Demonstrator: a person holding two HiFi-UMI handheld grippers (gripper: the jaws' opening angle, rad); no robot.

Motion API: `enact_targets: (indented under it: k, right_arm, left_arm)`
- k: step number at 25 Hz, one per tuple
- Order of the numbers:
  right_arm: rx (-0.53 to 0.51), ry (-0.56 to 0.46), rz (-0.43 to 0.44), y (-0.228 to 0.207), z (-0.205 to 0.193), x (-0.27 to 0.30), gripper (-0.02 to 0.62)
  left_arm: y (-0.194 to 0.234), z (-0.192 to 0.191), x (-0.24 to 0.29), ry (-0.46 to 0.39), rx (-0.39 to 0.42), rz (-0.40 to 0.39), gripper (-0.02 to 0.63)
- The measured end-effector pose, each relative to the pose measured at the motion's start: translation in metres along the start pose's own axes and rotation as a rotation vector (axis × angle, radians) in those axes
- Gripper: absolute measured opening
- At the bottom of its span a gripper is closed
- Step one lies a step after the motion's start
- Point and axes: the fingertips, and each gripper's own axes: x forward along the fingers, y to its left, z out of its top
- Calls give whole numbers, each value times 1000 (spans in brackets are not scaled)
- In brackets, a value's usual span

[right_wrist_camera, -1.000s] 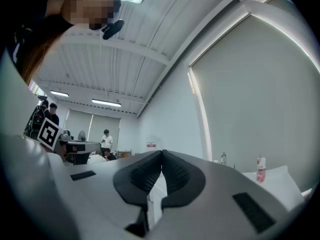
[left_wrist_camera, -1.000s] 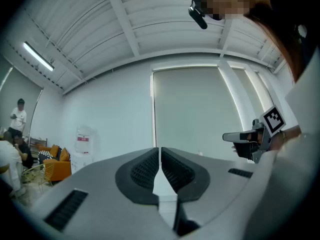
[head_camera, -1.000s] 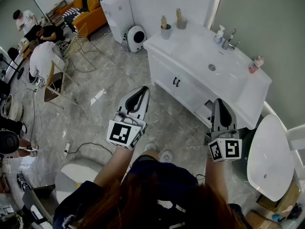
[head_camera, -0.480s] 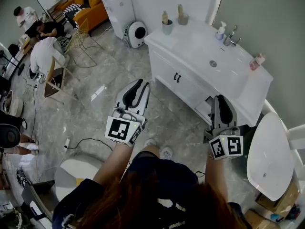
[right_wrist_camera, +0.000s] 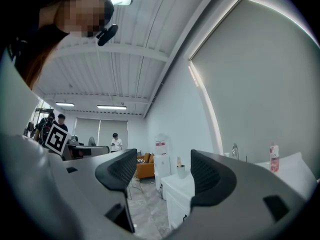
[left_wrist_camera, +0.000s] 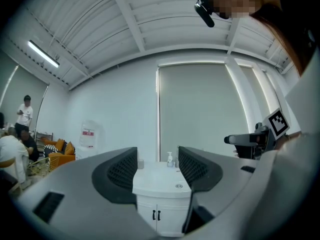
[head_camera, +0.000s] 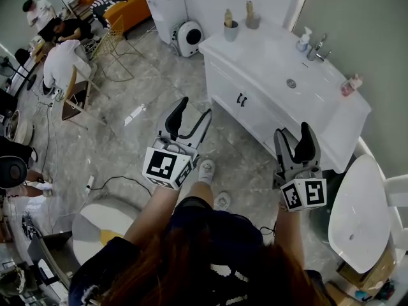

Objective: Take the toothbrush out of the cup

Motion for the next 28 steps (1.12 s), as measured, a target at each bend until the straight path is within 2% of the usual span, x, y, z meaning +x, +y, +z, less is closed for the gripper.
enact_targets:
  k: [4, 11, 22, 28]
  right_arm:
    - [3, 0, 12, -5, -3, 23, 365]
    - [-4, 5, 4, -26, -9, 90, 371]
    - [-11, -19, -33, -66, -10, 259, 373]
    - [22, -43, -78, -79, -7, 319, 373]
  left_arm:
    - [16, -5, 17, 0, -3, 13, 250]
    - [61, -13, 79, -5, -14, 3, 250]
    - [177, -5, 217, -23, 8, -54, 250]
    - [227, -4, 270, -24, 13, -91, 250]
